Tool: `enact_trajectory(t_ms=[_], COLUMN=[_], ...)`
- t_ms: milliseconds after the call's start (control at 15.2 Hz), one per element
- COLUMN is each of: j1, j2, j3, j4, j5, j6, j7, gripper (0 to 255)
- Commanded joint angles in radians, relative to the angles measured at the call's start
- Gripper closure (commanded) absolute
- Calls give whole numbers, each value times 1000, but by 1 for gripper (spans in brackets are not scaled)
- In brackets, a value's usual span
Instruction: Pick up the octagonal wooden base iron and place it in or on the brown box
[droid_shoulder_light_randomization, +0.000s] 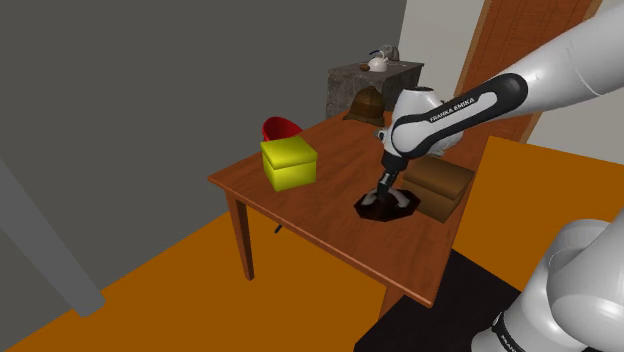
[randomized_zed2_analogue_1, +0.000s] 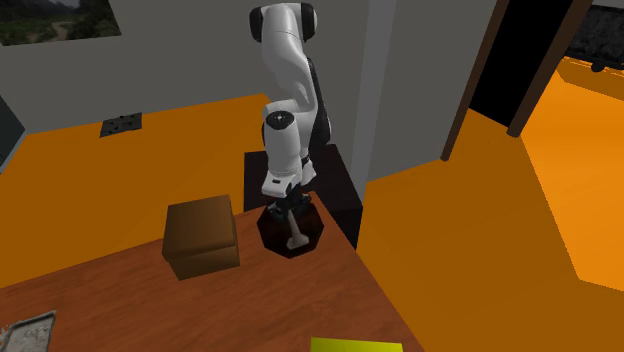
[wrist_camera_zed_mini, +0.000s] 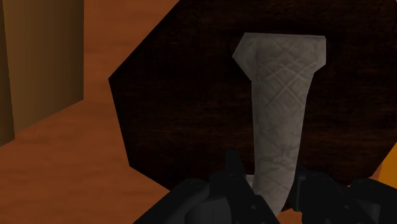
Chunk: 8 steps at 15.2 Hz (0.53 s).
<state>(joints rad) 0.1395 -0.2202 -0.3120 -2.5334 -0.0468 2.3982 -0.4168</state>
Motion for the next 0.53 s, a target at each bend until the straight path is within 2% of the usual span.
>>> enact_trajectory(t_ms=[0, 462], j1=[-1, -6], j2=[-19, -76], j3=[4, 15], j4=[16, 65], j5=[-6, -20], j6=[-34, -139], j7=[6, 20], gripper=[255, 255])
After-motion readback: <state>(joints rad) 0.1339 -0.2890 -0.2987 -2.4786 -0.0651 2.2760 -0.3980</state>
